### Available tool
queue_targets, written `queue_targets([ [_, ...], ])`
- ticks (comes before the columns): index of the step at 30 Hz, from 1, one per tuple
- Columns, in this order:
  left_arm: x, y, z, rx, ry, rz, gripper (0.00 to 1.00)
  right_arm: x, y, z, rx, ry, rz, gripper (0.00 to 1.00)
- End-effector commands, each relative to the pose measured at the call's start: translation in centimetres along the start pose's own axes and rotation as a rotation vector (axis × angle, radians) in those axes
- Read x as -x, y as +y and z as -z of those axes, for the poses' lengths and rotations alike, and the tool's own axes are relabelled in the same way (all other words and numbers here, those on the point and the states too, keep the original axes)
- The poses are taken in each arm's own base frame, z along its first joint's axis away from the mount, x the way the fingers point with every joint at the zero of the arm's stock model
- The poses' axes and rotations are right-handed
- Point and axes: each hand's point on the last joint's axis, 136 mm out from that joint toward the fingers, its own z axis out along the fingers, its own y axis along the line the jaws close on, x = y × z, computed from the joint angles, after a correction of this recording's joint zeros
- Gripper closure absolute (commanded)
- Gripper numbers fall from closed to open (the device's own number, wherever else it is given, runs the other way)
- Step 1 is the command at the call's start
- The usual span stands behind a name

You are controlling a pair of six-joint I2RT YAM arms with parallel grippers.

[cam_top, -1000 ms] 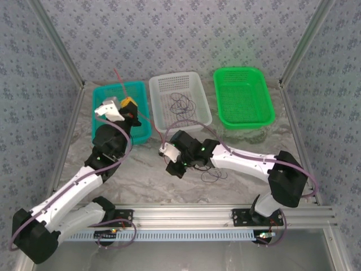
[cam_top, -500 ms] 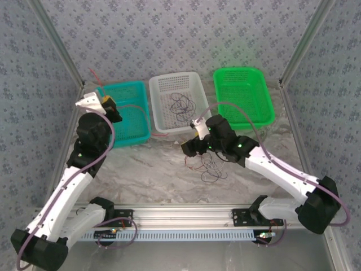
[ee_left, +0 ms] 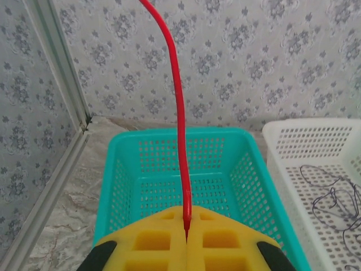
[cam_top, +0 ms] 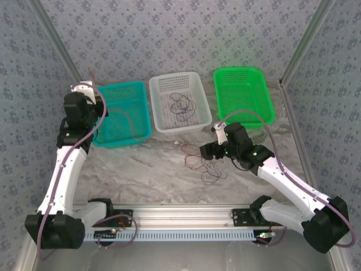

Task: Untangle the cables

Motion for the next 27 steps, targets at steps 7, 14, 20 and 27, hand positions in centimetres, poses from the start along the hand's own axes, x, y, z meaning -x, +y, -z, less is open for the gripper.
queue_targets([
  [7, -1.9, -0.4, -3.1, -0.106, 0.111, -0.147, 0.95, -1.2, -0.9, 0.4, -0.034, 0.02, -0.037, 0.16],
  [14, -4.2, 0.7, -5.7, -0.139, 0.19, -0.17, 0.95, -1.5, -1.1, 0.4, -0.045, 0.028, -0.038, 0.16],
  [20, -5.4, 0.8, -8.3, -0.147, 0.219, -0.145, 0.95, -1.8, -1.3, 0.2, -0.051, 0.039, -0.046, 0.16],
  [27, -7.5, 2.1, -12.0, -0.093, 0.318, -0.127, 0.93, -2.3, -1.5, 0.4, -0.065, 0.053, -0.055, 0.16],
])
